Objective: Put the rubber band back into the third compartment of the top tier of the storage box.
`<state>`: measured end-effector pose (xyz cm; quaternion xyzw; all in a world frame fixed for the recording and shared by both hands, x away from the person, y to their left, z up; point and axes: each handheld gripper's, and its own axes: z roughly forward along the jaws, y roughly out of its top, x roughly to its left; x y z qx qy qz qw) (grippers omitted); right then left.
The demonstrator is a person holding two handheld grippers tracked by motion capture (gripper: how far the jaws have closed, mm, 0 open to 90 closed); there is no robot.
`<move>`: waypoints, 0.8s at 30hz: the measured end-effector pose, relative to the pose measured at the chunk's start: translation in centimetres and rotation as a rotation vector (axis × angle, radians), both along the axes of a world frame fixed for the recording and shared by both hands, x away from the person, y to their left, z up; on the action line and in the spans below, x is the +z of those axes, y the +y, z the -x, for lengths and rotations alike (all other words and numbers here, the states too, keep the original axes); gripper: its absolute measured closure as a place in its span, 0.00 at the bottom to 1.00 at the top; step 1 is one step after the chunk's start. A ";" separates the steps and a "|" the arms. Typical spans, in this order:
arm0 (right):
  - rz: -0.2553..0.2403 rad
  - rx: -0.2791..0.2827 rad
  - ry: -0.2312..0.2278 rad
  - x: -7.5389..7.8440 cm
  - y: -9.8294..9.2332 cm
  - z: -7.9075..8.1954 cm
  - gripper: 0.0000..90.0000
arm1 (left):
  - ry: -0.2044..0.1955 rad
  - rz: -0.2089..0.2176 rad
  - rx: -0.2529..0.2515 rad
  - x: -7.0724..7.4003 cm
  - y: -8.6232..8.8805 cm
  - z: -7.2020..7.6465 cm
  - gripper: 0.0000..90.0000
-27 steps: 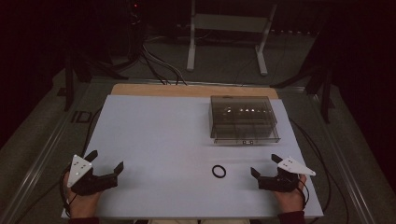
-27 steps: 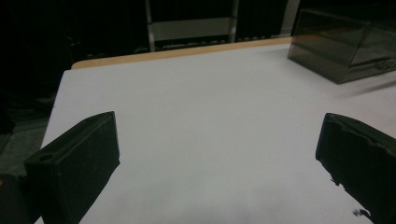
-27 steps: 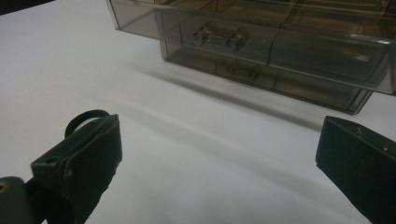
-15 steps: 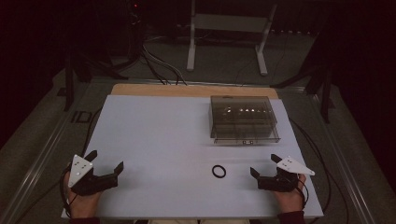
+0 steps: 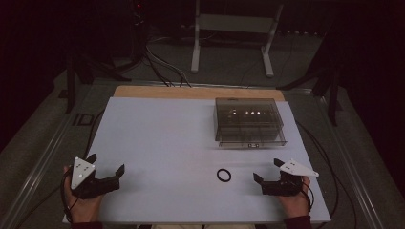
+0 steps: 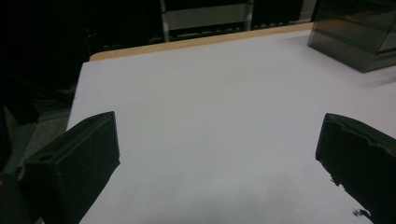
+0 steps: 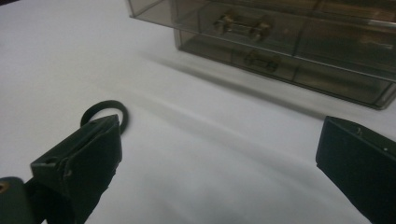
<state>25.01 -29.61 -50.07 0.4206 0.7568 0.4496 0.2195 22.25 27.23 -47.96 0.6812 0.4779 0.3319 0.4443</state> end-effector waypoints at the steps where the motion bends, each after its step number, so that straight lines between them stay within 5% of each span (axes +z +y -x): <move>1: 0.018 0.009 0.008 0.2 0.4 -0.1 0.01 | 0.000 0.003 -0.005 -0.1 0.0 0.0 0.03; 24: 0.095 0.068 0.021 2.5 3.1 -1.3 0.01 | -0.015 -0.013 0.037 -0.8 -0.6 0.0 0.01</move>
